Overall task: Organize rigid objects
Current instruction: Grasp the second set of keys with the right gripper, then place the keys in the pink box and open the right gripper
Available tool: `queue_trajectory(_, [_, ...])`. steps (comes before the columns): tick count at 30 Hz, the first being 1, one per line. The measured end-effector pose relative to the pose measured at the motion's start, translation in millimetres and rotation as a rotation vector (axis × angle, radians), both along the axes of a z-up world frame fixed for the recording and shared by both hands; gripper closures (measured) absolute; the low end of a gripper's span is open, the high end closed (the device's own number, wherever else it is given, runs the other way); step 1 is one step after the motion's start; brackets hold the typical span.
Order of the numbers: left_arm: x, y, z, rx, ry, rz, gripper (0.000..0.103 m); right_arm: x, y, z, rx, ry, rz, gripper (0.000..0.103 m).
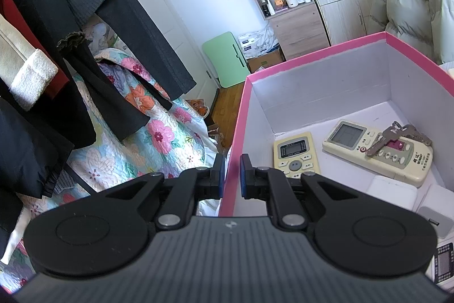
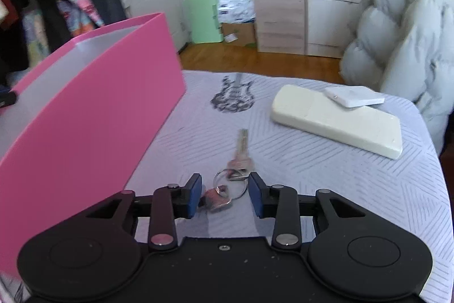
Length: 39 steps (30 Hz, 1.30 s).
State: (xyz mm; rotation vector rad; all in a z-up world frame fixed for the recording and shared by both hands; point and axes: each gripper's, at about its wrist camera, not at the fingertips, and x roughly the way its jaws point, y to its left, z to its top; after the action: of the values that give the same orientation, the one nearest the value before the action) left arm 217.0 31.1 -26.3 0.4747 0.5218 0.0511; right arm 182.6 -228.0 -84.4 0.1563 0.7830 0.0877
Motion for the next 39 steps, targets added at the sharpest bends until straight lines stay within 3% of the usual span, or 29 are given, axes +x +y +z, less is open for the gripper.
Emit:
queue_trajectory(1, [0.1, 0.0, 0.2, 0.0, 0.001, 0.0, 0.093, 0.3, 1.5, 0.1, -0.014, -0.005, 0.0, 0.073])
queue_trajectory(5, [-0.9, -0.5, -0.4, -0.002, 0.0, -0.001, 0.092, -8.3, -0.3, 0.0, 0.004, -0.033, 0.006, 0.073])
queue_trajectory(8, [-1.1, -0.7, -1.0, -0.001, -0.001, -0.002, 0.092, -14.2, -8.2, 2.5, 0.078, -0.045, -0.004, 0.075])
queue_trajectory(9, [-1.1, -0.8, -1.0, -0.001, -0.002, -0.002, 0.093, -15.7, -10.3, 3.8, 0.101, -0.048, -0.004, 0.099])
queue_trajectory(16, [-1.3, -1.0, -1.3, -0.001, -0.003, -0.002, 0.092, -20.1, -18.2, 14.3, 0.181, -0.072, -0.004, 0.101])
queue_trajectory(18, [-1.1, -0.8, -1.2, -0.001, -0.001, -0.002, 0.093, -20.6, -15.7, 15.3, 0.16, -0.075, 0.004, 0.101])
queue_trajectory(20, [-1.3, -0.7, -1.1, 0.0, -0.003, -0.001, 0.093, -19.2, -10.2, 14.5, 0.116, -0.06, 0.025, 0.098])
queue_trajectory(22, [-1.1, -0.8, -1.3, 0.001, -0.003, -0.001, 0.093, -19.8, -3.1, 12.5, 0.051, -0.053, 0.019, 0.088])
queue_trajectory(23, [-1.1, -0.6, -1.0, 0.0, -0.003, -0.001, 0.093, -19.7, 2.0, 10.7, 0.006, -0.049, 0.019, 0.081])
queue_trajectory(24, [-1.0, -0.8, -1.4, 0.001, -0.003, 0.0, 0.093, -20.1, 5.5, 9.0, -0.028, -0.052, 0.014, 0.066])
queue_trajectory(25, [-1.2, -0.5, -1.1, 0.0, -0.002, -0.001, 0.093, -19.8, 9.3, 6.9, -0.059, -0.056, 0.008, 0.061])
queue_trajectory(30, [-1.8, 0.5, -0.5, 0.0, -0.002, -0.002, 0.093, -13.6, 8.3, -3.9, -0.03, -0.053, -0.009, 0.062])
queue_trajectory(31, [-1.8, 0.8, 0.1, 0.001, -0.003, -0.002, 0.092, -12.8, 7.9, -4.6, -0.034, -0.059, -0.013, 0.078])
queue_trajectory(32, [-1.8, 0.9, 0.0, 0.003, -0.003, -0.002, 0.093, -11.6, 6.0, -4.7, -0.037, -0.06, -0.024, 0.083])
queue_trajectory(33, [-1.7, 1.2, -0.1, 0.003, -0.003, -0.001, 0.092, -12.4, 4.4, -3.7, -0.027, -0.066, -0.034, 0.098])
queue_trajectory(39, [-1.8, 1.0, 0.0, 0.0, -0.003, -0.002, 0.092, -23.1, -10.9, 15.4, 0.123, -0.122, -0.031, 0.099])
